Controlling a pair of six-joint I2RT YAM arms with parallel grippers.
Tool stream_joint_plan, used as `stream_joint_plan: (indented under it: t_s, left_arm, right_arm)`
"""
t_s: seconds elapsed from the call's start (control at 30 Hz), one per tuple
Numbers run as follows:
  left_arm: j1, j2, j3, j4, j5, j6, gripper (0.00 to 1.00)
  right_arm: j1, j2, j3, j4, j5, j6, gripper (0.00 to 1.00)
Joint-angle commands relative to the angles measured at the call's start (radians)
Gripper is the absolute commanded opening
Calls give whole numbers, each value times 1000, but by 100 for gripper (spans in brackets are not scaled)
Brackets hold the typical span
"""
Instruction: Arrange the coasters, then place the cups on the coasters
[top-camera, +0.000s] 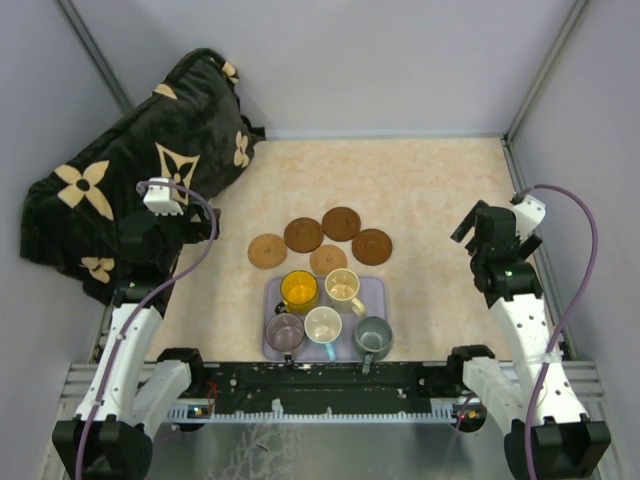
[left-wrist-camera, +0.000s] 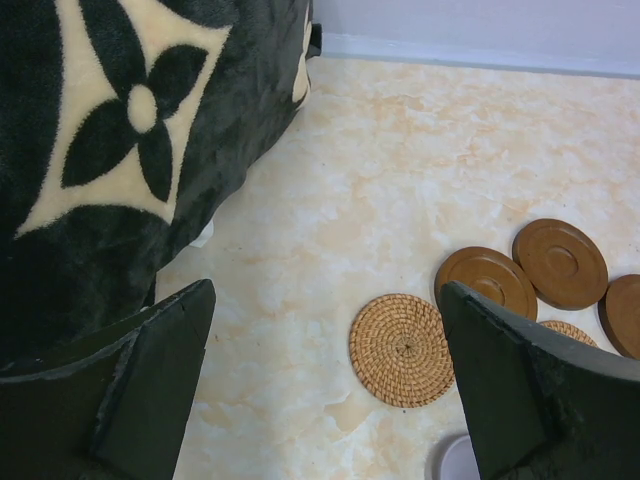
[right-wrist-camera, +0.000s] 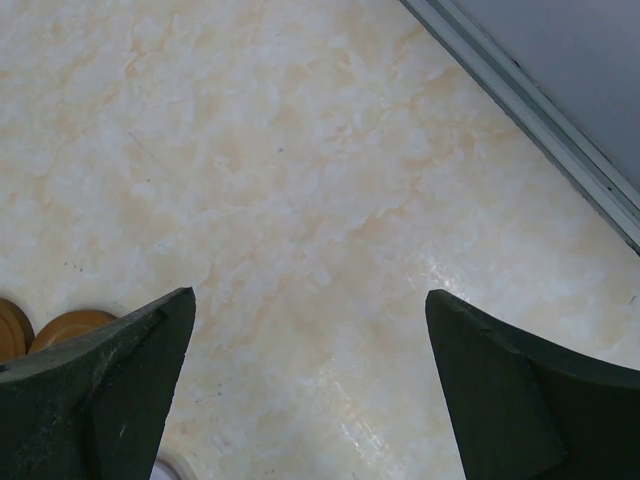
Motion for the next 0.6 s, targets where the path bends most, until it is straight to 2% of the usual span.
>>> stream_joint_plan:
  t_s: [0.0, 0.2, 0.4, 0.57]
  left_arm:
    - [-5, 2, 15, 10, 13, -11, 99]
    - [-4, 3, 12, 14, 10, -11, 99]
    - [-4, 11, 10, 21, 17, -18, 99]
    - [-5, 13, 6, 22, 35, -21, 99]
  right_arm:
    - [-8, -24, 11, 43, 21, 8, 99]
    - [-8, -85, -48, 97, 22, 7, 99]
    - [-9, -79, -41, 91, 29, -9, 99]
    - [-9, -107, -72, 138, -34, -46, 99]
